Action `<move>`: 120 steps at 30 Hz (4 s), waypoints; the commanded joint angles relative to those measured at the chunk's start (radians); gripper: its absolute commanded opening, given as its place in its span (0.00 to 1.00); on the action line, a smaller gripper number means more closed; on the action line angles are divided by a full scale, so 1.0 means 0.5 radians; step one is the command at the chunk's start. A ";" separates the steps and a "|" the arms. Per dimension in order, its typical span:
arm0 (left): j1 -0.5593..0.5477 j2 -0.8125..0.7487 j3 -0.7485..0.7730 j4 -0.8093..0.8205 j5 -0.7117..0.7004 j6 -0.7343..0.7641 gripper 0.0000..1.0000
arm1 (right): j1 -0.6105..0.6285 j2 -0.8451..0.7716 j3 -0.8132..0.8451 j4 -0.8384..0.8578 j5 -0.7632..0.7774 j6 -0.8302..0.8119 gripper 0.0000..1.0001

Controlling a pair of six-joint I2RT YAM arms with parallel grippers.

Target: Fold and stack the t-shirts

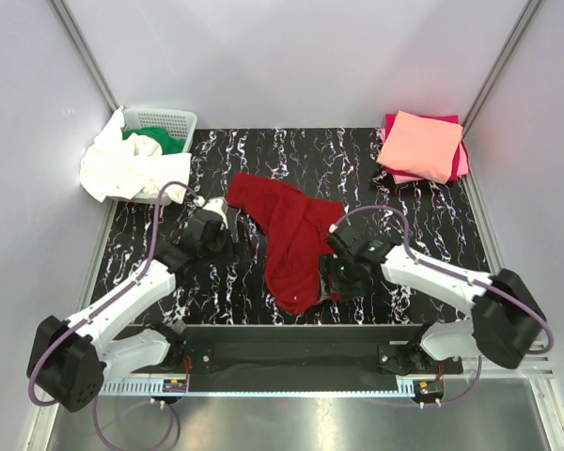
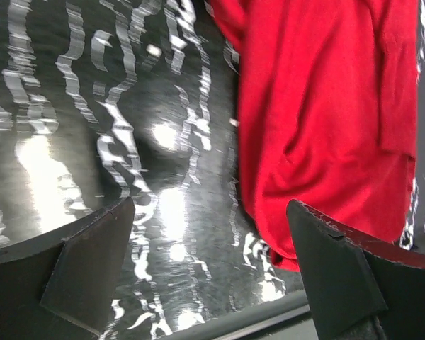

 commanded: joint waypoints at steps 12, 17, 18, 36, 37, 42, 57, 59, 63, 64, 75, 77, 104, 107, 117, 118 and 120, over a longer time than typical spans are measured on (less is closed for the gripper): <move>-0.164 -0.115 0.122 -0.163 -0.090 -0.022 0.95 | 0.010 0.547 0.718 -0.110 0.236 -0.204 0.00; -0.161 -0.204 0.518 -0.572 -0.112 0.152 0.98 | -0.082 0.513 1.114 -0.445 0.332 -0.324 0.00; -0.158 -0.195 0.579 -0.697 -0.127 0.189 0.99 | -0.134 0.564 1.230 -0.448 0.295 -0.397 0.00; 0.210 -0.201 0.378 -0.588 0.106 0.610 0.99 | -0.635 0.459 0.992 -0.353 0.013 -0.465 0.69; 0.216 -0.201 0.332 -0.563 0.115 0.610 0.99 | -0.586 0.388 0.903 -0.301 0.043 -0.426 0.69; 0.232 -0.186 0.328 -0.542 0.100 0.622 0.99 | -0.200 -0.001 0.389 -0.096 0.280 -0.080 0.66; 0.241 -0.213 0.304 -0.545 0.042 0.598 0.99 | -0.058 0.463 0.215 0.506 0.178 0.038 0.63; 0.241 -0.216 0.304 -0.545 0.039 0.595 0.99 | -0.055 0.534 0.258 0.503 0.187 0.029 0.61; 0.241 -0.210 0.307 -0.545 0.042 0.598 0.99 | -0.027 0.693 0.344 0.485 0.236 0.017 0.61; 0.241 -0.210 0.307 -0.548 0.039 0.598 0.99 | -0.012 0.712 0.356 0.479 0.243 0.014 0.60; 0.241 -0.222 0.310 -0.557 -0.014 0.598 0.99 | 0.184 1.031 0.694 0.114 0.613 0.011 0.42; 0.241 -0.222 0.307 -0.557 -0.020 0.598 0.99 | 0.203 1.080 0.737 0.080 0.651 0.029 0.31; 0.241 -0.213 0.319 -0.588 -0.078 0.524 0.96 | 0.077 -0.821 0.832 -1.193 2.022 0.485 0.00; 0.241 -0.207 0.298 -0.551 -0.020 0.408 0.96 | 0.077 -0.950 0.700 -1.148 1.985 0.572 0.00; 0.140 0.307 0.340 -0.017 0.140 0.079 0.89 | 0.077 -1.214 0.234 -0.829 1.798 0.710 0.00; 0.118 0.378 0.389 0.016 0.128 0.076 0.89 | 0.080 -1.205 0.164 -0.807 1.768 0.743 0.00; 0.051 0.589 0.536 0.053 0.094 0.091 0.89 | 0.077 -1.184 0.075 -0.667 1.633 0.762 0.00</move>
